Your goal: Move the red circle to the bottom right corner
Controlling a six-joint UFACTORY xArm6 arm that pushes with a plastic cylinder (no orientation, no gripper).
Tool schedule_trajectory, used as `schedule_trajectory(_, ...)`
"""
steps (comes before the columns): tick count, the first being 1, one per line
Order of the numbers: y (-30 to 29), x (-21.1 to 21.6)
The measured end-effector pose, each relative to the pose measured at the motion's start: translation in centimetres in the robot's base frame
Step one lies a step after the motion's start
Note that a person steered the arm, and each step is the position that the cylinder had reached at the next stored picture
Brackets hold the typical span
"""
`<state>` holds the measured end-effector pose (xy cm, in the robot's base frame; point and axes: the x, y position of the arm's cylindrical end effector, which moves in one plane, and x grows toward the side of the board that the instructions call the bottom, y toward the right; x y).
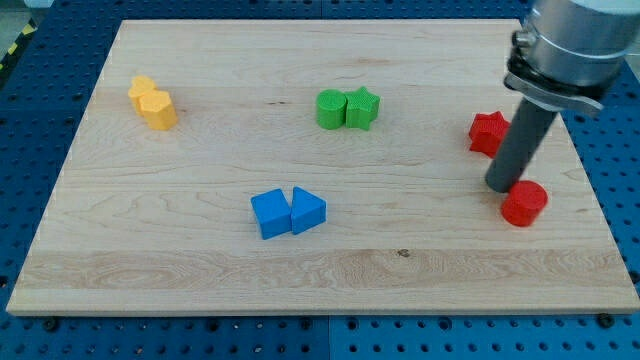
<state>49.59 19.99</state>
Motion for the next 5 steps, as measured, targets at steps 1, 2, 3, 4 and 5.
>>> schedule_trajectory(1,1.1,2.4)
schedule_trajectory(2,2.2,4.5)
schedule_trajectory(3,3.5,5.7)
schedule_trajectory(4,3.3,5.7)
schedule_trajectory(5,0.8,6.5)
